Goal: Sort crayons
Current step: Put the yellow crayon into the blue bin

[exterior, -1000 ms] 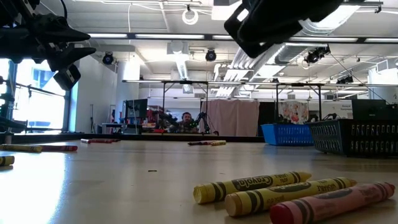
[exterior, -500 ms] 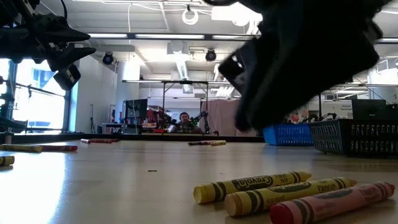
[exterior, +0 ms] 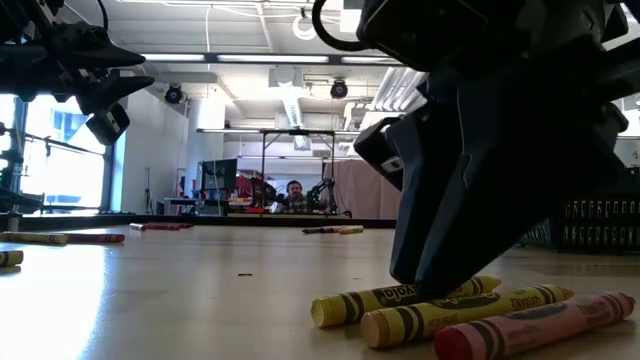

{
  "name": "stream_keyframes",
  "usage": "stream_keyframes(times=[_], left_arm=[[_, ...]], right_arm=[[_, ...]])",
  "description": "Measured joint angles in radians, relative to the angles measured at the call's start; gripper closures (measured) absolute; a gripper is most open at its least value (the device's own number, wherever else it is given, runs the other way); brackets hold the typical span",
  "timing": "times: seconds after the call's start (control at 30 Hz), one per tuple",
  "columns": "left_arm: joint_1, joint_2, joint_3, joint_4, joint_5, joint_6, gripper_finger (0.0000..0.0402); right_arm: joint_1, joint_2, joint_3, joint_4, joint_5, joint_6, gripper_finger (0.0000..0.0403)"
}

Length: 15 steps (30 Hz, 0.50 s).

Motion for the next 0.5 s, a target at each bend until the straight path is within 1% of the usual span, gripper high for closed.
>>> stream_keyframes(times=[0.27,0.37,0.5], left_arm=[[0.000,0.000,0.000,0.000,0.000,0.000,0.0302],[0.000,0.000,0.000,0.000,0.000,0.000,0.0302],[0.000,0.000,0.000,0.000,0.000,0.000,0.0302]], right_arm=[[0.002,0.010,0.003,-0.040,0.073,-0.053,0.0341],[-0.006,0.011,0.004,-0.050,0.076,-0.052,0.0343],[-0.020,0.011,0.004,-0.056,0.053,-0.052,0.0368]])
